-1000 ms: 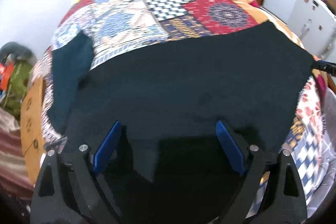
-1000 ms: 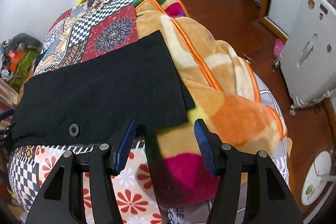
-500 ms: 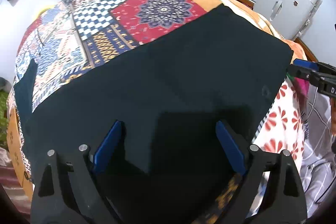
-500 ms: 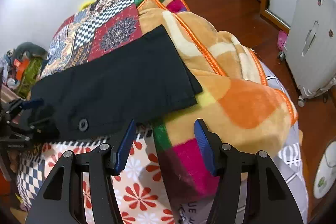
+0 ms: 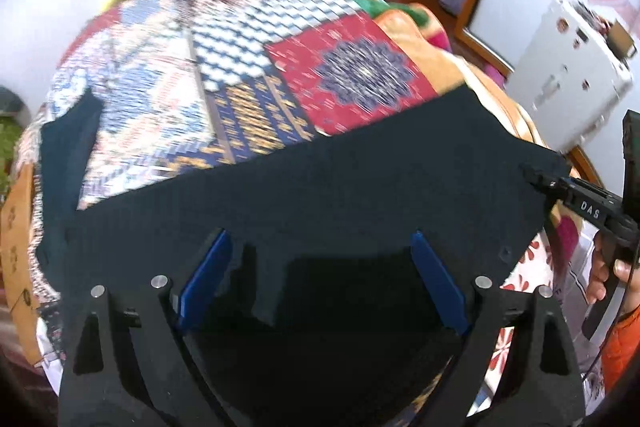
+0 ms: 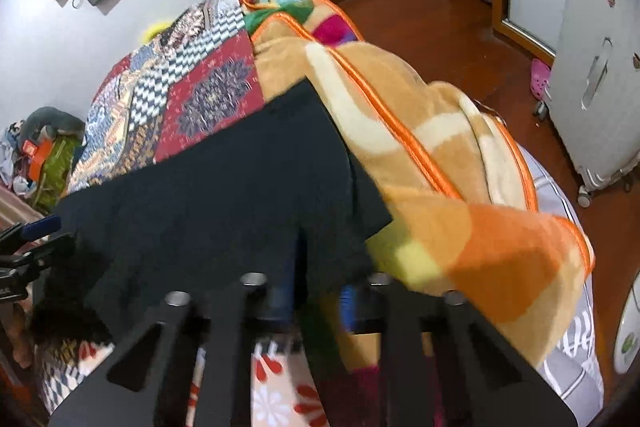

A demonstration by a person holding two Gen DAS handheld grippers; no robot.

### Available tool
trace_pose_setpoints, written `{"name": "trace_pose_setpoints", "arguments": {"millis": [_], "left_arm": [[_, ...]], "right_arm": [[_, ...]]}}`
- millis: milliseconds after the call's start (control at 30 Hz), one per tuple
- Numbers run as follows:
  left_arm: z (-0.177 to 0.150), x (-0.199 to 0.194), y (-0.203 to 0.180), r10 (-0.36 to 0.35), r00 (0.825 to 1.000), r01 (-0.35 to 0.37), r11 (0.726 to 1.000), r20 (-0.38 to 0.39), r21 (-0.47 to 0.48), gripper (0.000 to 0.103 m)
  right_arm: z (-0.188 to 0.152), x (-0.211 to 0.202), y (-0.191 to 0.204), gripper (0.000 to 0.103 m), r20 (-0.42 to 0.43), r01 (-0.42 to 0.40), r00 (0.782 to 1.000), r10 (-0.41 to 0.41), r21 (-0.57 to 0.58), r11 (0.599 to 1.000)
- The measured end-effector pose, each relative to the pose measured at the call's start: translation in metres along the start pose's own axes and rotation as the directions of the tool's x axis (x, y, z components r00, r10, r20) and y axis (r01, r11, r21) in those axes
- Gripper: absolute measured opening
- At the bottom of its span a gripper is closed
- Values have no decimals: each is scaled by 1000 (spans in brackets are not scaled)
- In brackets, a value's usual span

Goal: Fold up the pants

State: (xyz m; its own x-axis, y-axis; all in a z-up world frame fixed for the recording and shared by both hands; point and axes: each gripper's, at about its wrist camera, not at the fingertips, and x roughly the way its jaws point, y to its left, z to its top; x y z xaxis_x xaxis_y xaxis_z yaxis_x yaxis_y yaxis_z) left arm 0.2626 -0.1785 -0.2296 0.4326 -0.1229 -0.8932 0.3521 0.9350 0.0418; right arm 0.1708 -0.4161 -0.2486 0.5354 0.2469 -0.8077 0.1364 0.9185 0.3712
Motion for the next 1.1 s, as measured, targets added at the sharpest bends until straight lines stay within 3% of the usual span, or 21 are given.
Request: {"name": "trace_pose_setpoints", "arguments": {"millis": [167,267,400,600,733,867,1000,1100], "left_arm": [[-6,-34,38,55,996,-51,997,68,-62,92],[-17,-50,62,84,992,-73,990,95,-120,92],[-36,-72,92,90,987,-60,976,135,-211,92],[-72,-100,130,163,968,-99,947,191,-307,92],[-107,-110,160,213,961,-134,916,177,-379,93],[-141,-117,183,260,954,-173,886,151,-429,92],[-174,-122,206,280,953,-192,857,120,-479,93],[-190,-123,215,292,952,-208,843,96,-496,92]], "right_arm": [[19,-22,17,7,95,-2,996,7,-48,999],[34,-41,35,6,131,-61,989,73,-93,994],[54,-74,85,6,206,-94,968,142,-227,969],[66,-99,164,6,236,-168,934,268,-373,913],[57,-90,223,6,166,-272,912,375,-440,856],[26,-66,272,6,53,-338,906,420,-505,794],[-22,-27,307,6,-107,-402,904,414,-546,735],[-66,4,320,7,-234,-420,907,351,-585,694]]}}
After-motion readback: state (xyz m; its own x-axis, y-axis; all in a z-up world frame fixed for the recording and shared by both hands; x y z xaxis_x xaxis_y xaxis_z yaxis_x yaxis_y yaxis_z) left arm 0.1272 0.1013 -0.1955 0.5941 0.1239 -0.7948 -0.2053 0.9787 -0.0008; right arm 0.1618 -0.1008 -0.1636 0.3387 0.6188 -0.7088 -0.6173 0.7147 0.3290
